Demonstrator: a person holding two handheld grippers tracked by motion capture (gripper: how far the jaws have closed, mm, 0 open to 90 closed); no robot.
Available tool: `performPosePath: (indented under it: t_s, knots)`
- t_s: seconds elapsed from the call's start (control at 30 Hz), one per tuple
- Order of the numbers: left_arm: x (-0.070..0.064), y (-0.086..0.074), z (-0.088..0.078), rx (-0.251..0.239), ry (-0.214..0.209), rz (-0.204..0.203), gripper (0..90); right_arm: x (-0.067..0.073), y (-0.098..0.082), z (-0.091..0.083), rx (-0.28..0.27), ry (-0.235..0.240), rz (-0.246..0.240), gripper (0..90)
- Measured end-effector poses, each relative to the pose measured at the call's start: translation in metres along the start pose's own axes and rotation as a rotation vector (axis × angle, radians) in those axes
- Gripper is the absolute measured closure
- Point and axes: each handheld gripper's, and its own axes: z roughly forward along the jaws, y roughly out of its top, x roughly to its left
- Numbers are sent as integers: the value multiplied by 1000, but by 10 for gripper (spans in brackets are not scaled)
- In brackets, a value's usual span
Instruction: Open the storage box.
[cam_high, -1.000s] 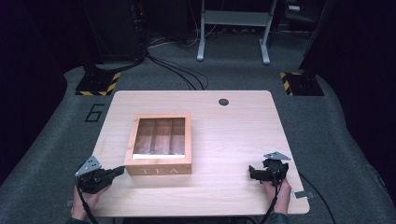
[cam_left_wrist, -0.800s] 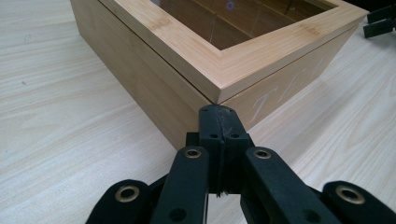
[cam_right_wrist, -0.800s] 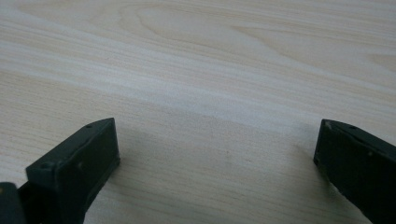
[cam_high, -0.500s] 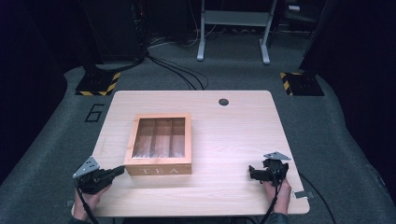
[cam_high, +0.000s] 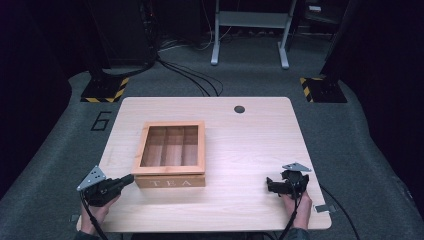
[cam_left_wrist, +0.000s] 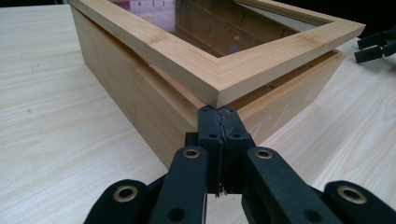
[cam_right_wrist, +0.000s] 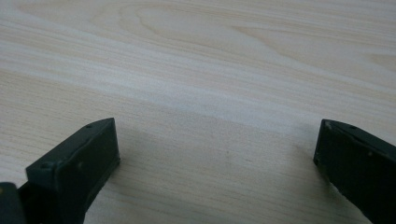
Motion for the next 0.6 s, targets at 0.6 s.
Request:
performPosePath:
  t_s: [0.6]
  knots:
    - [-2, 24, 0, -51, 17, 47, 897, 0, 0, 0, 0, 0, 0, 0]
